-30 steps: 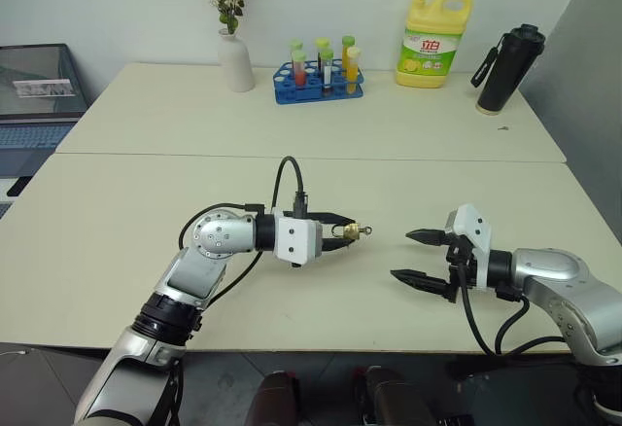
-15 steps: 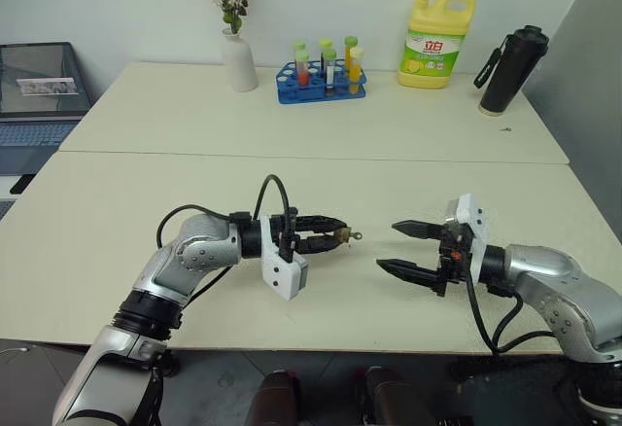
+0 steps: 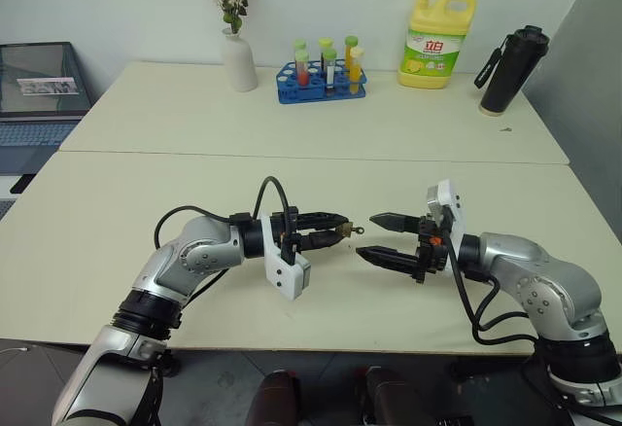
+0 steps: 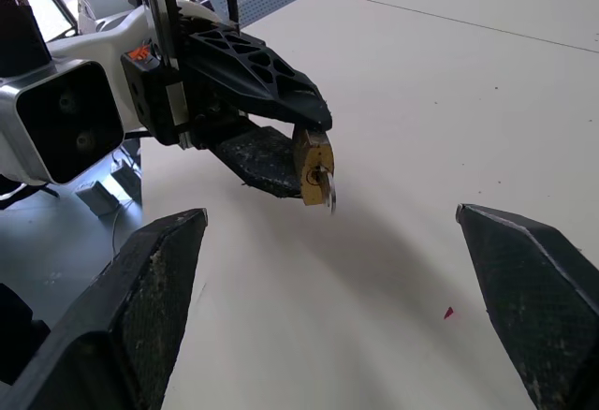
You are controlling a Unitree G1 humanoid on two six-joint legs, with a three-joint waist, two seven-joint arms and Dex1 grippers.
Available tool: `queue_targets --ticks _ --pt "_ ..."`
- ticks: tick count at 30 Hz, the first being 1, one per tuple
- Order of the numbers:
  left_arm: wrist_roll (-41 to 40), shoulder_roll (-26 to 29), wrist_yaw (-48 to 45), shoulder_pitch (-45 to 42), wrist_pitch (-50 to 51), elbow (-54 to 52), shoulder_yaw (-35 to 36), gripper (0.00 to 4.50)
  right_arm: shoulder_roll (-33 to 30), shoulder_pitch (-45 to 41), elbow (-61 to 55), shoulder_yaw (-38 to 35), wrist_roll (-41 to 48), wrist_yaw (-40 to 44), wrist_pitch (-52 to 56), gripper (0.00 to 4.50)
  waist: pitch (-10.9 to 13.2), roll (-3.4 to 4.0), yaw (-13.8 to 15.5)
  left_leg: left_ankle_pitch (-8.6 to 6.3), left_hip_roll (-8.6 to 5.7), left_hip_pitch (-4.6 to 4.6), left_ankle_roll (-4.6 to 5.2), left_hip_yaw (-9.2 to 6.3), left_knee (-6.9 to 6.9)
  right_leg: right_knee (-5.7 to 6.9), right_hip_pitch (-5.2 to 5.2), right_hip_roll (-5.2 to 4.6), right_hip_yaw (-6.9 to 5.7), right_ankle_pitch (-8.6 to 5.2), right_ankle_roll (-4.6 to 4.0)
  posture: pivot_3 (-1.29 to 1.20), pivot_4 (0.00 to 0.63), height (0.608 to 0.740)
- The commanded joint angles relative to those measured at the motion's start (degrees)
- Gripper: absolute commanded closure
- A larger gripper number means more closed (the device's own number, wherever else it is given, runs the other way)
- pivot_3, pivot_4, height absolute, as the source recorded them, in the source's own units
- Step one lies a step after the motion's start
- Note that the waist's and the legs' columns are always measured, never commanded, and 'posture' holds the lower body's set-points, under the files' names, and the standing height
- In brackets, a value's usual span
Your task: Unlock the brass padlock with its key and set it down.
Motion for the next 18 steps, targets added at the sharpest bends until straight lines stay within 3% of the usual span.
queue_targets --ticks 1,4,13,18 --pt "0.11 0.29 1.33 -0.79 -0.47 -1.85 -0.29 3.54 0.79 -1.41 -0.14 -0.81 2.23 0.14 0.63 0.18 0.0 0.0 0.0 0.0 0.0 0.0 0.0 0.01 0.0 0.0 0.0 0.0 0.0 0.0 0.0 0.0 0.15 0.74" --pt "0.24 0.27 1.63 -1.08 -0.51 -1.67 -0.61 3.54 0.78 -1.73 0.05 -0.37 2.41 0.27 0.97 0.99 0.0 0.0 0.01 0.0 0.0 -0.01 0.0 0.01 0.0 0.0 0.0 0.0 0.0 0.01 -0.01 0.0 0.15 0.74" --pt "0.64 0.06 2.44 -1.39 -0.26 -1.72 -1.17 3.54 0.9 -2.47 0.33 0.46 2.71 0.99 1.99 4.45 0.0 0.0 0.0 0.0 0.01 0.0 0.0 0.01 0.0 0.01 0.0 0.0 0.0 0.01 -0.01 0.0 0.15 0.74" --pt "0.92 0.19 2.66 -1.23 -0.54 -1.69 -1.31 3.54 1.45 -3.36 0.86 0.19 3.98 1.28 3.3 4.5 0.0 0.0 0.0 0.0 0.02 0.0 0.0 0.01 0.0 0.01 0.0 0.0 0.0 0.01 -0.01 0.0 0.15 0.74"
